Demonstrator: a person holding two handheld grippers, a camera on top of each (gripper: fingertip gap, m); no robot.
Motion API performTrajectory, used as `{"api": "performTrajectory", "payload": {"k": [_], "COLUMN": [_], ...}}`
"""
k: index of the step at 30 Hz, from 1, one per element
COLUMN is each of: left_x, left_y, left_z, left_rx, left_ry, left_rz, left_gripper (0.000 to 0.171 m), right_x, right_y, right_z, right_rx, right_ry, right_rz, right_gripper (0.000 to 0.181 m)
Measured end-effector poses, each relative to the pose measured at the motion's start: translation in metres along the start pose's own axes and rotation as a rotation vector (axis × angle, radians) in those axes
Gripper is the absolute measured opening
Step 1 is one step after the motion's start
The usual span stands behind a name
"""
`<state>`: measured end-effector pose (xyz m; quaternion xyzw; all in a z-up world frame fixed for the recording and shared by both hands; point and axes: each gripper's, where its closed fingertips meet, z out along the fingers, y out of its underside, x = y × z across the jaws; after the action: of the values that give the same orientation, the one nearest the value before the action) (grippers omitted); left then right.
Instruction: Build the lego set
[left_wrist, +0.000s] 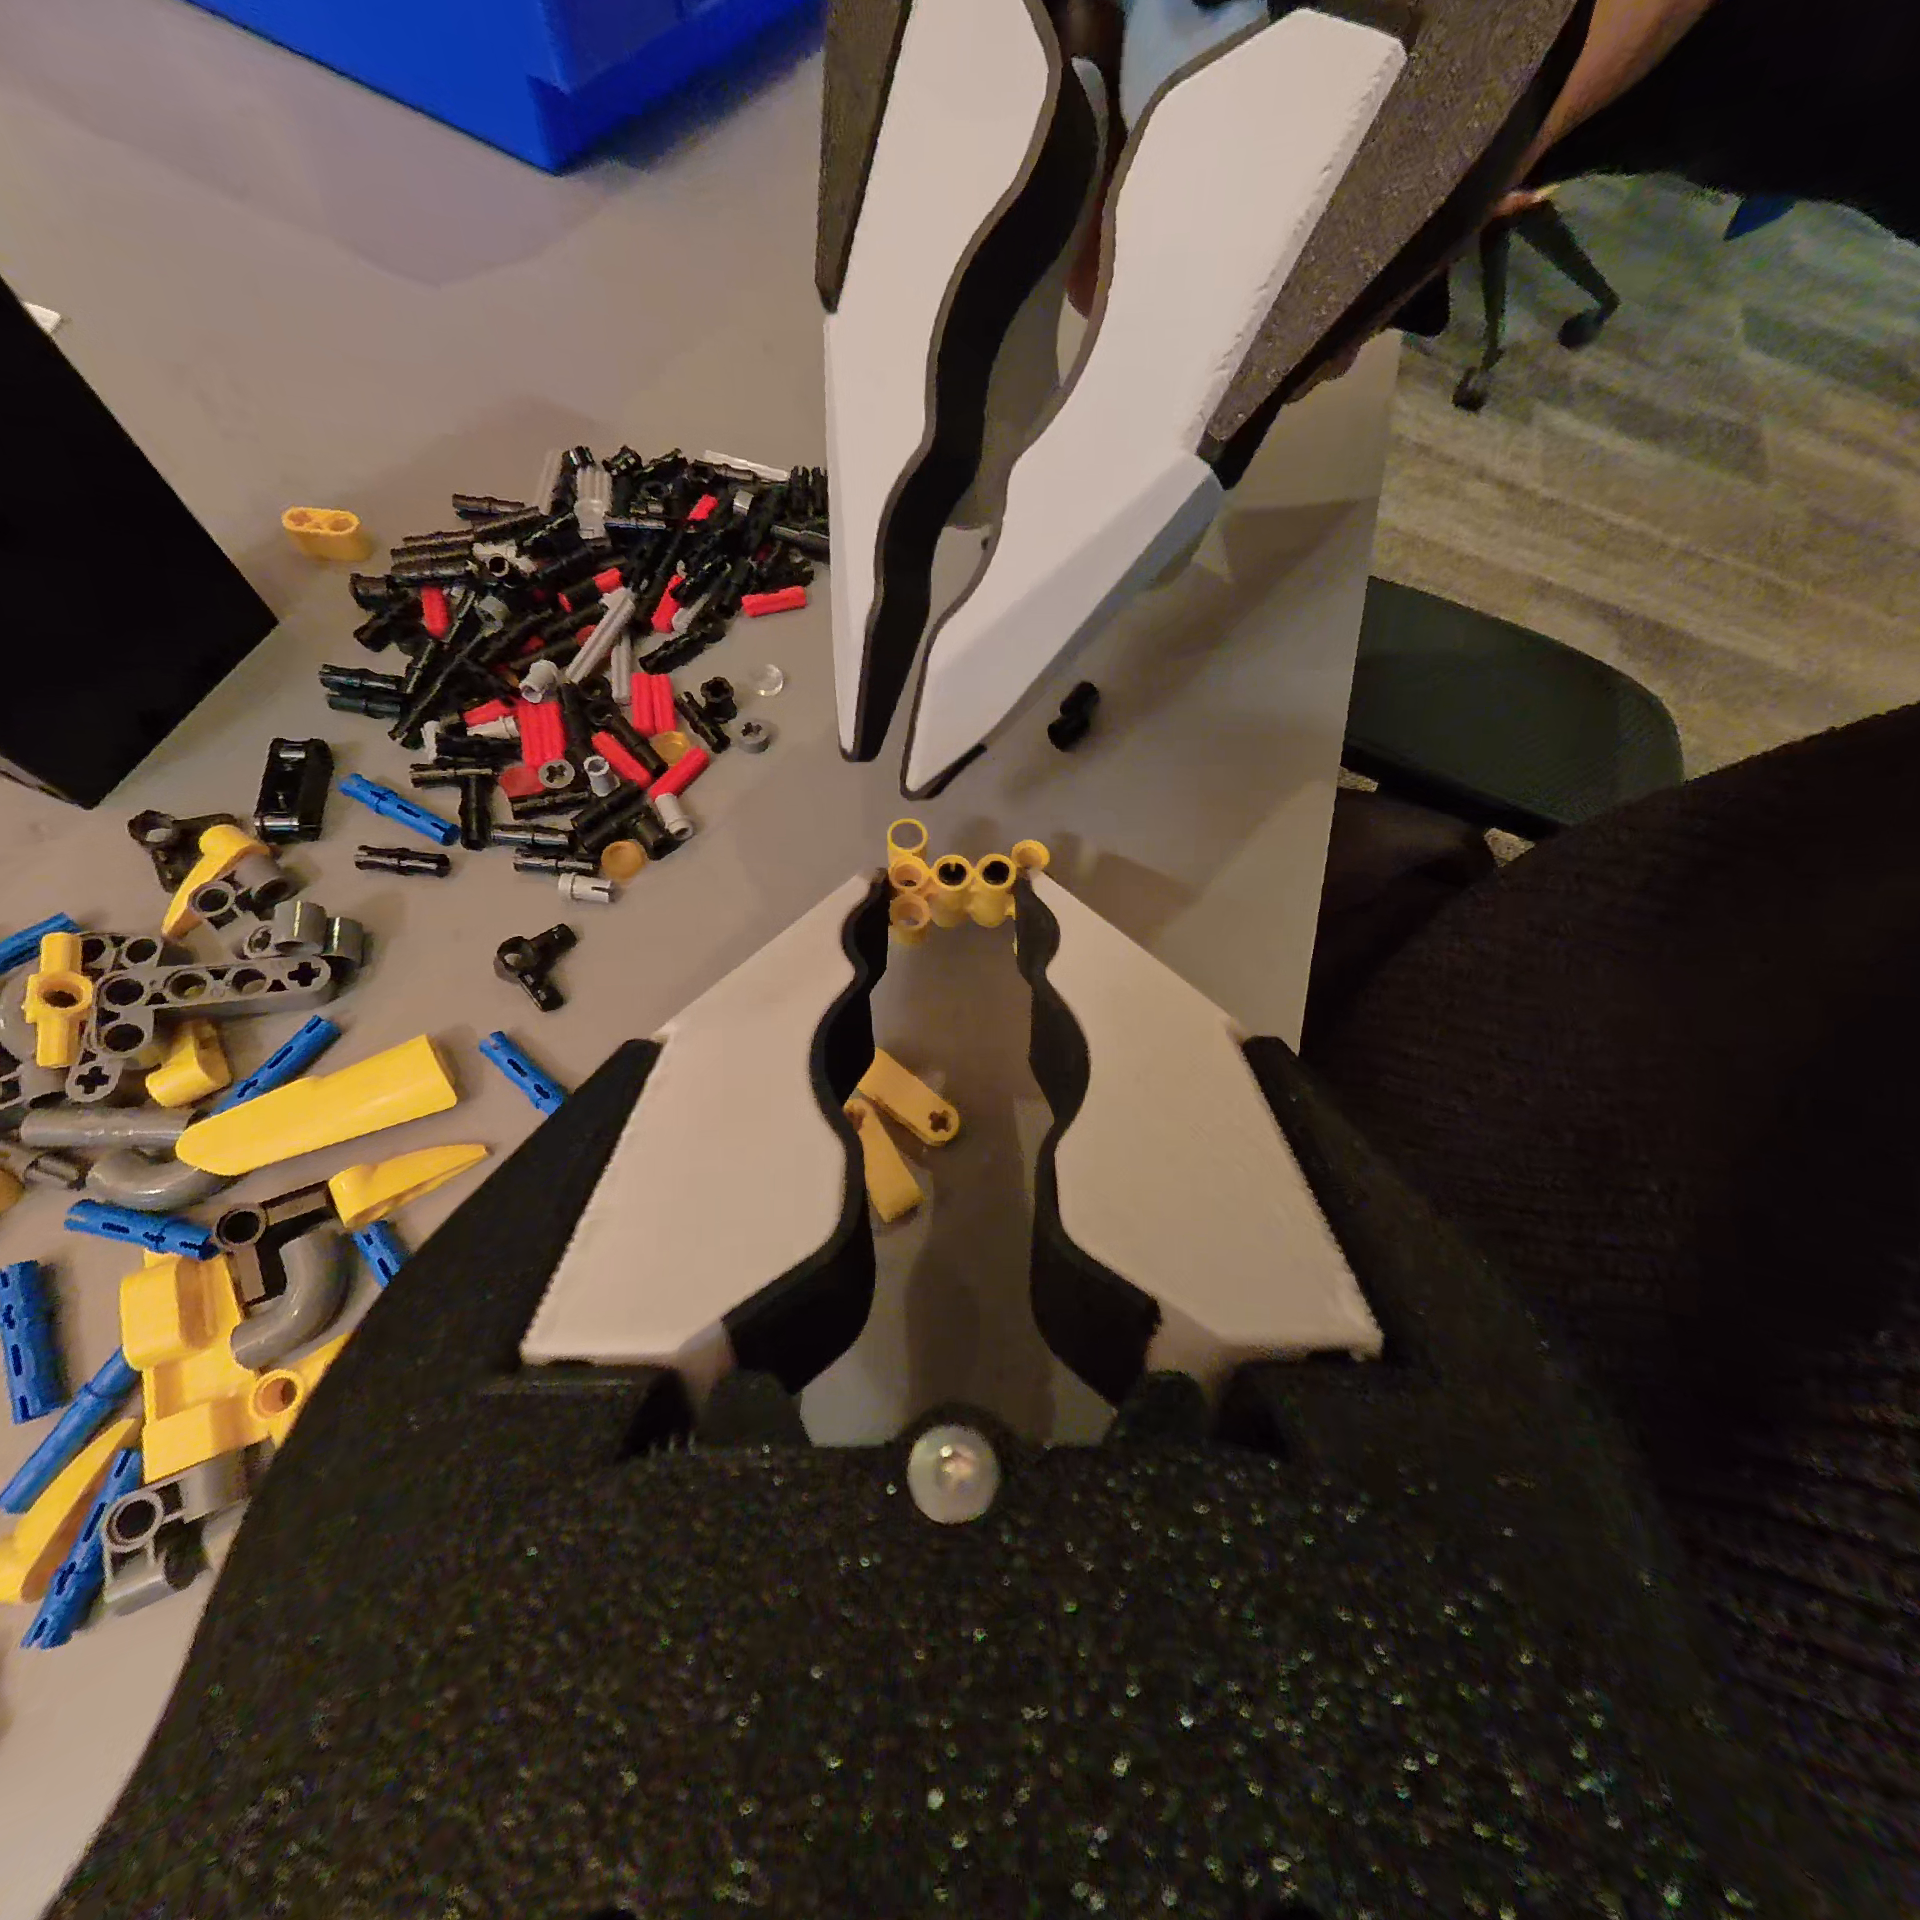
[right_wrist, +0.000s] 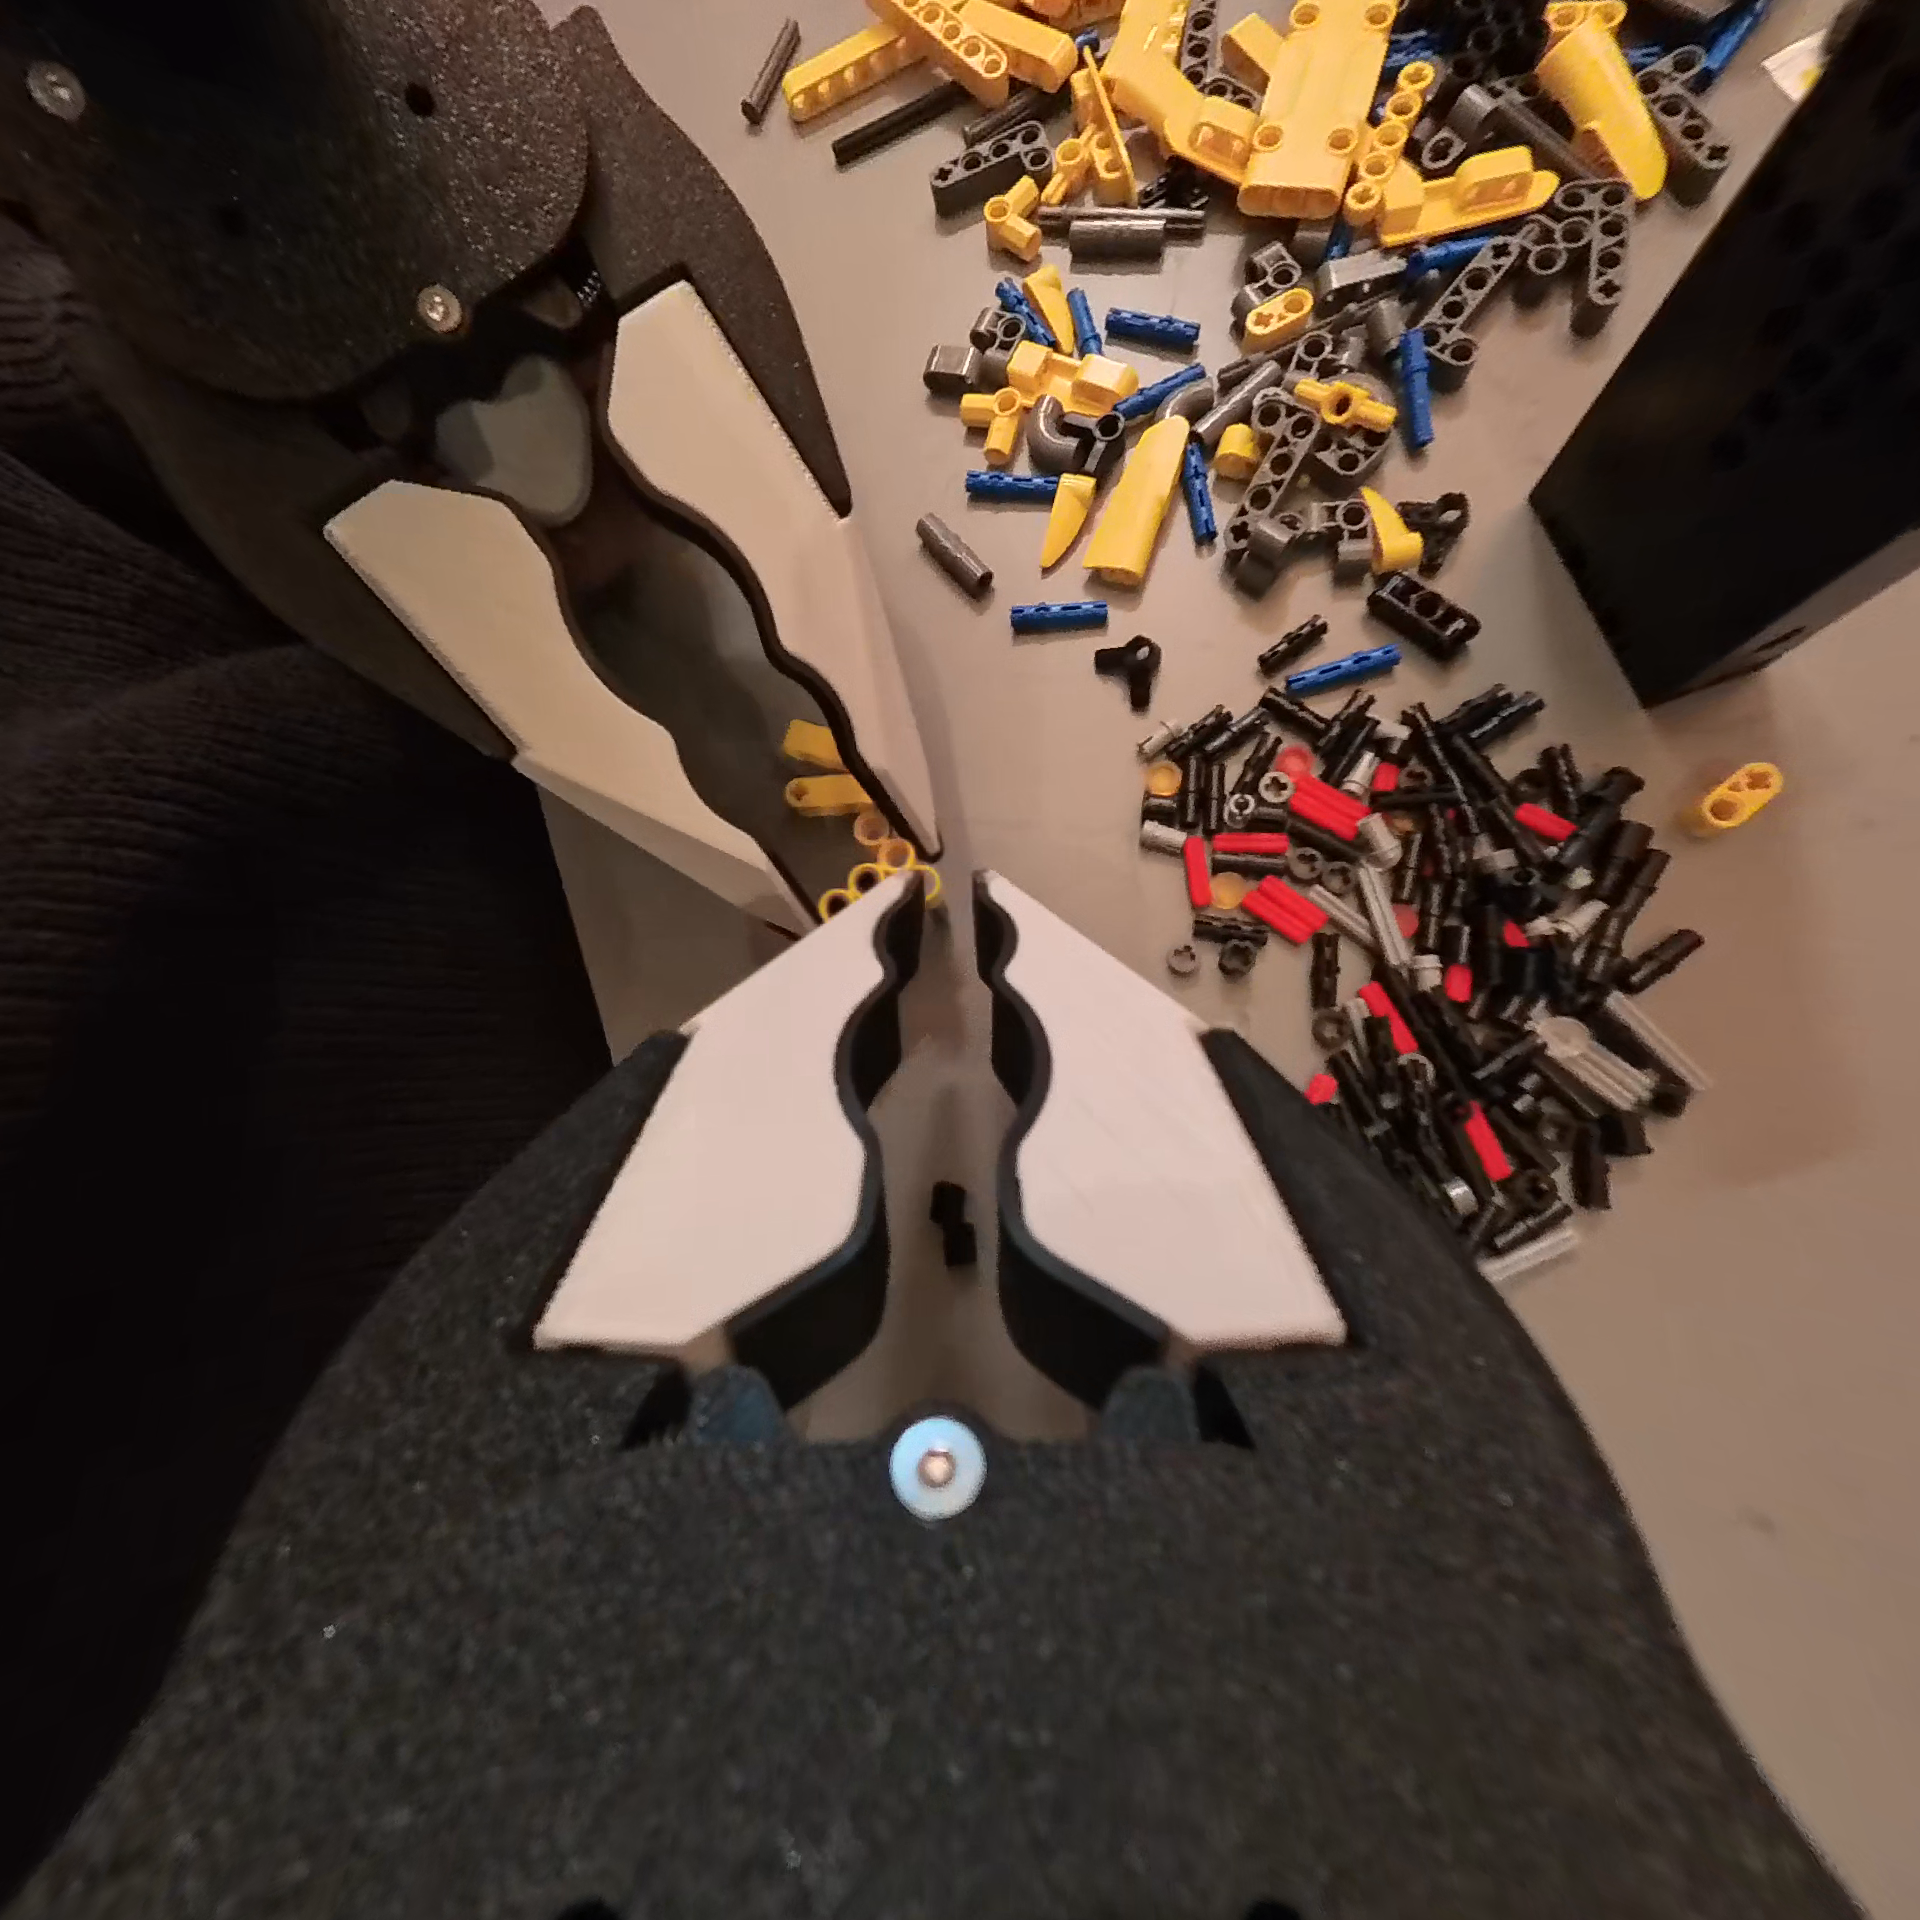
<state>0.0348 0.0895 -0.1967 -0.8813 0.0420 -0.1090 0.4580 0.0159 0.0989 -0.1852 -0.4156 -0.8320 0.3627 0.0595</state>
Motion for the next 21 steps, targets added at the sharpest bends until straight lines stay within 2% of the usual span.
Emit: {"api": "performTrajectory", "payload": {"k": [21], "left_x": [0.003], "left_y": [0.006], "left_z": [0.006], "left_rx": [-0.052], "left_ry": [0.024], "left_rz": [0.002], "left_gripper": [0.024], "right_x": [-0.003], "right_y": [0.011], "right_z": [0.000], "right_rx": [0.023], "right_ry": [-0.004], "right_rz": [0.028], "right_gripper": [0.009]}}
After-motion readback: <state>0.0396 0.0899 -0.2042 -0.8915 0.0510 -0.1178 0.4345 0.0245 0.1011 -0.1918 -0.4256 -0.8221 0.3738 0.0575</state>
